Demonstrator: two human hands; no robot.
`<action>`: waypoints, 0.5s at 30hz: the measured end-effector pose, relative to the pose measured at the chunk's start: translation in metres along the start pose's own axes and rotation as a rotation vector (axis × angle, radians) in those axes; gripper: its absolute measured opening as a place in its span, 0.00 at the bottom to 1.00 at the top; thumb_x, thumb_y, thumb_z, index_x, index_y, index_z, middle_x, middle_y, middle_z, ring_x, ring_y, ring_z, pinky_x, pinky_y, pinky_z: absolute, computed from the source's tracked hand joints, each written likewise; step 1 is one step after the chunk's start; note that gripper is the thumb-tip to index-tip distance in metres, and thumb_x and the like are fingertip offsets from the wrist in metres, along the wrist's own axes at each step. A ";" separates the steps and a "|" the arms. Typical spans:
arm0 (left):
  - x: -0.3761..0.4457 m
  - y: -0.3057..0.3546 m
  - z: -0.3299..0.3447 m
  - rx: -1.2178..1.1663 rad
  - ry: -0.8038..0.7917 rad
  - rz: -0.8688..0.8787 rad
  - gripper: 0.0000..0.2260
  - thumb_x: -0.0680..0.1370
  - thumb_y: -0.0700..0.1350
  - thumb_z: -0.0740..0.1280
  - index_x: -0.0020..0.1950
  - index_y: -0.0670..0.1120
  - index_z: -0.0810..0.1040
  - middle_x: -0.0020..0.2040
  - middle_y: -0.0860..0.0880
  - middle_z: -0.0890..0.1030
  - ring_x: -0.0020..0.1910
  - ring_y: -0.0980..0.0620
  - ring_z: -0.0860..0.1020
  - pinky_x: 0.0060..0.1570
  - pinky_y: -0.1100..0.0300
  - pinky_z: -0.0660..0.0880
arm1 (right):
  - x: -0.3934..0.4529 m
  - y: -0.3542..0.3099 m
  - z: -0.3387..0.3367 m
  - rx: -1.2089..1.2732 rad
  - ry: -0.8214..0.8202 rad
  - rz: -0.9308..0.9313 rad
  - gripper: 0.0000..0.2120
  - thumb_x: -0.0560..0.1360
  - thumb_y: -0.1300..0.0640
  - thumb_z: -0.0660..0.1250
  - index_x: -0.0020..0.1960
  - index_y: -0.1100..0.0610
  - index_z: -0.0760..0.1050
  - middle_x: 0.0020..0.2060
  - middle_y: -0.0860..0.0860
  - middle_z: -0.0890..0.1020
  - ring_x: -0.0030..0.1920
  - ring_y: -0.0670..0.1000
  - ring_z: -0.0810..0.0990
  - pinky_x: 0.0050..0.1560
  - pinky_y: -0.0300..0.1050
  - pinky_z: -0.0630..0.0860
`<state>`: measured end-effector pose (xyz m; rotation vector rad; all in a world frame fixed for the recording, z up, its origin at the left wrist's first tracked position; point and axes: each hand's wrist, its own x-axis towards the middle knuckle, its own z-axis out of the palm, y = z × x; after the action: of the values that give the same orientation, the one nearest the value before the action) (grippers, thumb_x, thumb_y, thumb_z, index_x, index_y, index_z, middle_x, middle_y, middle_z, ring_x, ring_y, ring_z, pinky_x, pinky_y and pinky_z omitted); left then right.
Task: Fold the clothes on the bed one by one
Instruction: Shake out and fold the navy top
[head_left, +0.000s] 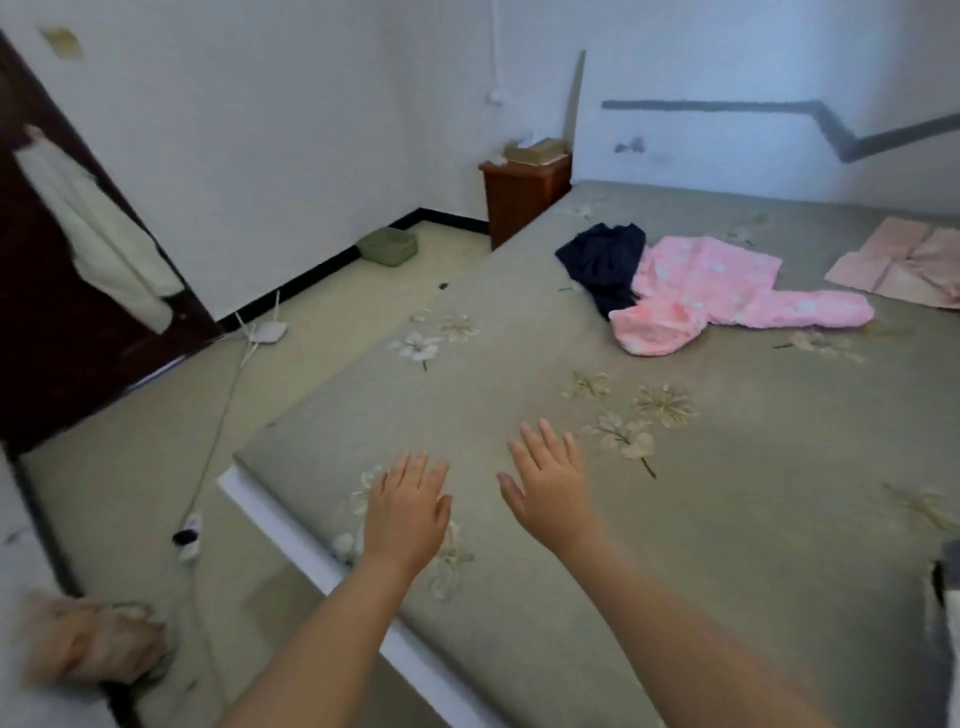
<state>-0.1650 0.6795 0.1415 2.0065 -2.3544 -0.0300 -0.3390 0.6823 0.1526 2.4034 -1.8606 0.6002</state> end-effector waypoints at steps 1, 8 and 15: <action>-0.007 -0.031 -0.004 0.015 -0.001 -0.033 0.21 0.80 0.52 0.52 0.73 0.52 0.57 0.74 0.50 0.58 0.74 0.52 0.54 0.69 0.57 0.53 | 0.009 -0.030 0.008 0.004 -0.033 -0.027 0.23 0.53 0.51 0.81 0.44 0.60 0.83 0.45 0.57 0.84 0.47 0.59 0.83 0.41 0.60 0.78; -0.064 -0.234 -0.026 0.064 -0.003 -0.283 0.21 0.80 0.51 0.53 0.73 0.51 0.59 0.73 0.51 0.61 0.71 0.53 0.58 0.66 0.57 0.57 | 0.061 -0.224 0.077 0.090 -0.306 -0.143 0.25 0.79 0.48 0.53 0.72 0.59 0.59 0.73 0.58 0.58 0.74 0.58 0.53 0.72 0.54 0.48; -0.082 -0.392 -0.034 0.059 0.037 -0.504 0.21 0.80 0.51 0.53 0.73 0.52 0.58 0.73 0.52 0.61 0.72 0.52 0.57 0.67 0.55 0.56 | 0.156 -0.346 0.130 0.004 -0.316 -0.318 0.25 0.80 0.46 0.47 0.74 0.55 0.53 0.75 0.54 0.53 0.75 0.54 0.49 0.73 0.52 0.44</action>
<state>0.2365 0.6987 0.1559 2.5448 -1.7876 0.0585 0.0542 0.5996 0.1520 2.8484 -1.5063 0.2105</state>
